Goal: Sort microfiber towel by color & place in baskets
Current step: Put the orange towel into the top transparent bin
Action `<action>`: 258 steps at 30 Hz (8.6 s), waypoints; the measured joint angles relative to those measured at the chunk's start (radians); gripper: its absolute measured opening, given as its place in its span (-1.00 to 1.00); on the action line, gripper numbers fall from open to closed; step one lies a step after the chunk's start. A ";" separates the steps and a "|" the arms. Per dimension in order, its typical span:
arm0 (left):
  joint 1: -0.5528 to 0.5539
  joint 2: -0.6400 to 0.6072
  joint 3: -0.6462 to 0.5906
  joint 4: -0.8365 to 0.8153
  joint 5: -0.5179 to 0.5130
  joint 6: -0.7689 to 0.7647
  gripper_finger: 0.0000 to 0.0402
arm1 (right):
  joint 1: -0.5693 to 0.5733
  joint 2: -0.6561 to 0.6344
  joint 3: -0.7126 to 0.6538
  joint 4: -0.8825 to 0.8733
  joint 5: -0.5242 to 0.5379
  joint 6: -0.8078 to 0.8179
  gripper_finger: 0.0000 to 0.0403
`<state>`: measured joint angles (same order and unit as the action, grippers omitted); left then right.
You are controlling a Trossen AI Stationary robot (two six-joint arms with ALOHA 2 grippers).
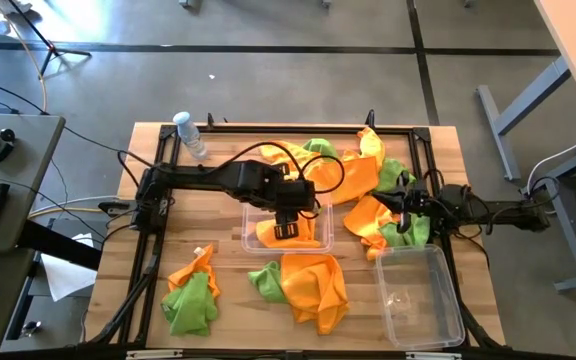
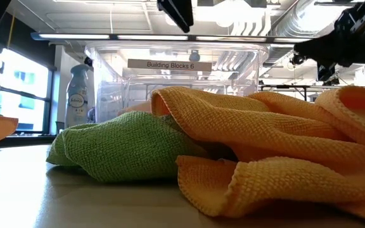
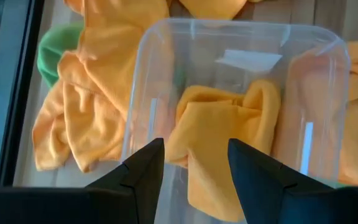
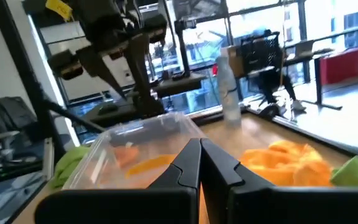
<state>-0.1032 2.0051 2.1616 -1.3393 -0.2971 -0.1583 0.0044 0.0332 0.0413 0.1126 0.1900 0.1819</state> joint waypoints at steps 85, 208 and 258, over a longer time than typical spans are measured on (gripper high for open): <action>0.092 -1.453 -1.527 0.829 0.040 -0.260 -0.17 | -0.501 1.455 0.956 -0.953 0.097 0.237 -0.97; 0.092 -1.437 -1.526 0.704 -0.034 -0.233 -0.16 | 0.169 1.800 1.693 -0.963 0.140 0.948 -1.00; 0.091 -1.429 -1.526 0.705 -0.046 -0.127 -0.16 | 0.080 2.142 1.863 -0.917 -0.073 1.061 -0.42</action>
<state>-0.0120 0.5758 0.6353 -0.6338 -0.3431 -0.2857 0.0845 2.1750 1.9045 -0.8046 0.1174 1.2433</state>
